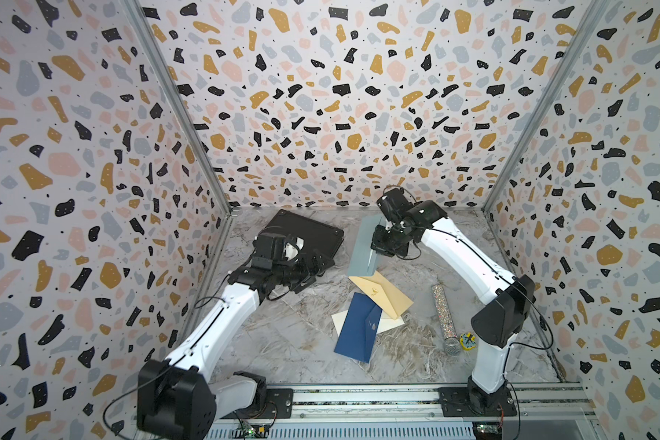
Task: Take the letter paper out of the envelope
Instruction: Pick up the envelope from the envelope.
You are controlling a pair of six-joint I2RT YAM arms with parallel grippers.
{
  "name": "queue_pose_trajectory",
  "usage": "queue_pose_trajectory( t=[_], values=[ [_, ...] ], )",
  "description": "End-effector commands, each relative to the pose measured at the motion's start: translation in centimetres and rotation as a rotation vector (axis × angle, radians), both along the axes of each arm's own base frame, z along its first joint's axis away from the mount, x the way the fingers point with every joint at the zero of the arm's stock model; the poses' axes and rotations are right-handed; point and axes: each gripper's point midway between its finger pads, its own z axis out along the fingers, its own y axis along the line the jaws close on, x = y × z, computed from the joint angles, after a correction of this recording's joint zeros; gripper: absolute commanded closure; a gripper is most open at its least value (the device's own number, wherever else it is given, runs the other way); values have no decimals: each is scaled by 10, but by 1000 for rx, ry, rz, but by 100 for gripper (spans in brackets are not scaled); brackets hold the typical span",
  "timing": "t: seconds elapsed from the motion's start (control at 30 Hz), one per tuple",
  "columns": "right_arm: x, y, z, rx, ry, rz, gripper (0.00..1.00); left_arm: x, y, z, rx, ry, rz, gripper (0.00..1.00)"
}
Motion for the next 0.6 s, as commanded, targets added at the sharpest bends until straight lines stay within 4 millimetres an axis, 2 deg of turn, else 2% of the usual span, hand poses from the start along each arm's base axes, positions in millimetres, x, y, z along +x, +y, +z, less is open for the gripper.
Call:
queue_pose_trajectory(
  t=[0.0, 0.1, 0.23, 0.47, 0.57],
  values=[
    [-22, 8, 48, 179, -69, 204, 100, 27, -13, 34, -50, -151, -84, 2],
    [-25, 0, 67, 285, -91, 209, 100, 44, -20, 46, -140, -176, -133, 3],
    [-28, 0, 87, 503, -107, 217, 100, 61, -30, 63, -255, -223, -218, 11],
    [-23, -4, 115, 820, -108, 194, 100, 70, -36, 88, -327, -293, -321, 13],
    [-24, -2, 120, 872, -96, 210, 100, 74, -41, 100, -410, -291, -344, 13]
  ],
)
